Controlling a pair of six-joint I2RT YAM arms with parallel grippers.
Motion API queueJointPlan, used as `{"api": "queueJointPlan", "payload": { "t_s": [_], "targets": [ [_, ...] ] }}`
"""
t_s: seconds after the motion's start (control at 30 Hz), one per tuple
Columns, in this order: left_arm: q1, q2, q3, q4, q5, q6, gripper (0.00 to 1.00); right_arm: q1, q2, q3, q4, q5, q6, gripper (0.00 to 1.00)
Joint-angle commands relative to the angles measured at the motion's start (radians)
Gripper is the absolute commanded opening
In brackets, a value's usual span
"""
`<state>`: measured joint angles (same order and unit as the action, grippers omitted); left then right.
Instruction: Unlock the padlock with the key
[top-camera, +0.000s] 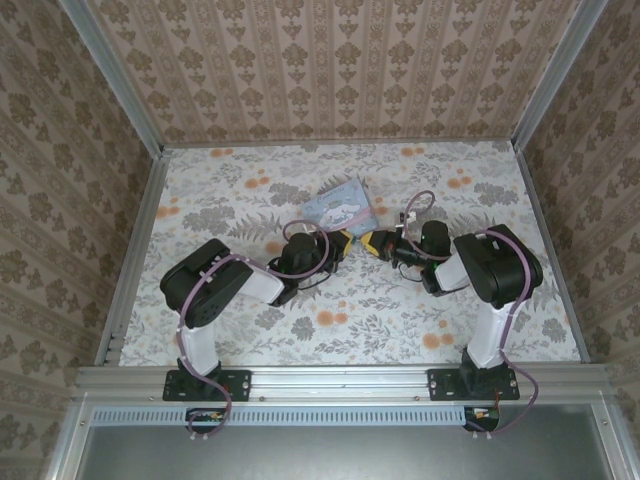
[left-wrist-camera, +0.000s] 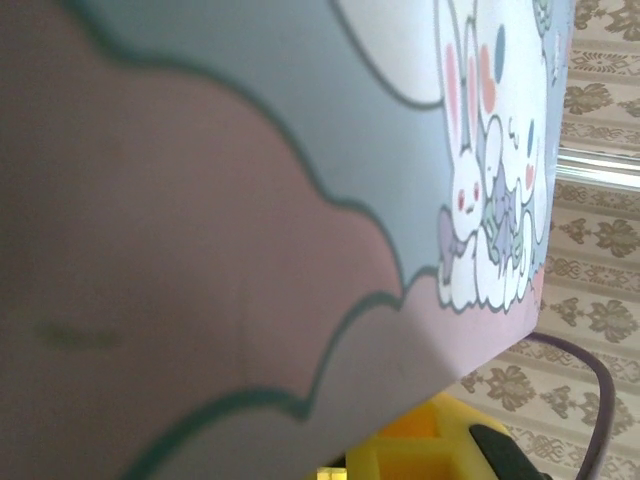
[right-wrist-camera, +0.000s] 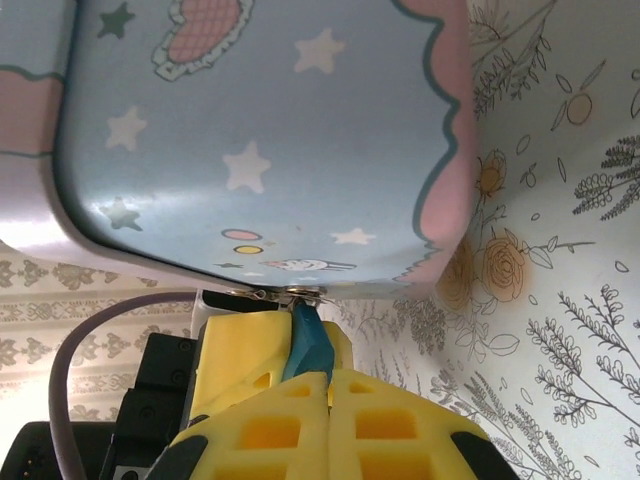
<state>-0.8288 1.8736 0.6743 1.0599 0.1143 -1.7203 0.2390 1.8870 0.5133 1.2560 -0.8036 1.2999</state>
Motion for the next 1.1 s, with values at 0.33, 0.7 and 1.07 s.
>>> {"api": "queueJointPlan", "payload": {
  "t_s": [0.33,0.7,1.07],
  "targets": [
    [-0.097,-0.008,0.024,0.218,0.298,-0.089,0.00,0.033,-0.139,-0.031,0.081,0.050,-0.201,0.00],
    [-0.100,-0.022,0.018,0.196,0.327,-0.018,0.00,0.046,-0.170,-0.105,0.080,0.116,-0.163,0.00],
    [-0.128,-0.077,0.008,0.057,0.268,0.110,0.00,0.084,-0.187,-0.209,0.078,0.225,-0.039,0.00]
  ]
}}
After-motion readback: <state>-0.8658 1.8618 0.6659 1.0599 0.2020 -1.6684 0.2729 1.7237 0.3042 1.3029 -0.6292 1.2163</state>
